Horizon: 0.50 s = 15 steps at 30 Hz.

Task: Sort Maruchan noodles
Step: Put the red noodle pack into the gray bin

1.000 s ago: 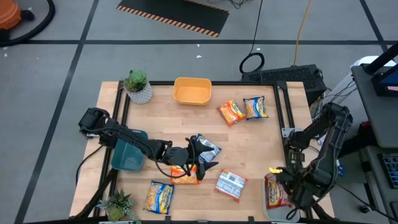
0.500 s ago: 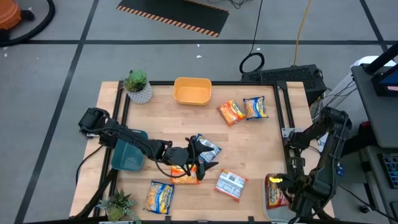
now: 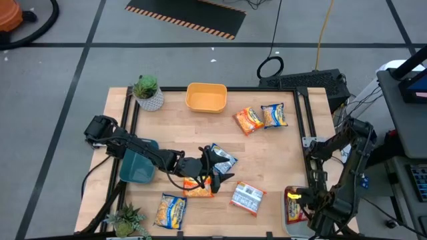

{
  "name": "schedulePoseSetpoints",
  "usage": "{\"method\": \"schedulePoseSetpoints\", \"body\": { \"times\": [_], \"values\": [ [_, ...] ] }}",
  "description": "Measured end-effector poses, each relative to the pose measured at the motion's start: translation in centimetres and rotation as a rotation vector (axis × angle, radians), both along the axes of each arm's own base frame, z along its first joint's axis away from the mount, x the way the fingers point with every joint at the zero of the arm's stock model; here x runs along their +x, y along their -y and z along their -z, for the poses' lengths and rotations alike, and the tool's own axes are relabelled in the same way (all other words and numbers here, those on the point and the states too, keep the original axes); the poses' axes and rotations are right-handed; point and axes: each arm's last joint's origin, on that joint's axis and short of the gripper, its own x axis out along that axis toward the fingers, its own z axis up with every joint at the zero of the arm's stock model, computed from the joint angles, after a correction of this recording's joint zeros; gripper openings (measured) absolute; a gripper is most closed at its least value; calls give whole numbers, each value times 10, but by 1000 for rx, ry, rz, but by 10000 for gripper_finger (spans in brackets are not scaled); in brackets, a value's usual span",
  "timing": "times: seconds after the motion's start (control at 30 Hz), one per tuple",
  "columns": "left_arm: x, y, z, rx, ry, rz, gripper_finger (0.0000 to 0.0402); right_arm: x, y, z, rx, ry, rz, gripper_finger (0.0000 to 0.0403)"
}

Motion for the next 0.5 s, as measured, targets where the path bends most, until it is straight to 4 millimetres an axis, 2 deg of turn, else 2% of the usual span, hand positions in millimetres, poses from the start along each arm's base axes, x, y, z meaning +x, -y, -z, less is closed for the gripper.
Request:
{"method": "schedulePoseSetpoints", "body": {
  "times": [0.23, 0.5],
  "values": [
    [-1, 4, 0, -21, 4, 5, 328, 0, -2, 0, 24, -19, 42, 189],
    [-3, 8, 0, -22, 5, 18, 328, 2, -15, 2, 193, -76, 68, 191]
  ]
}}
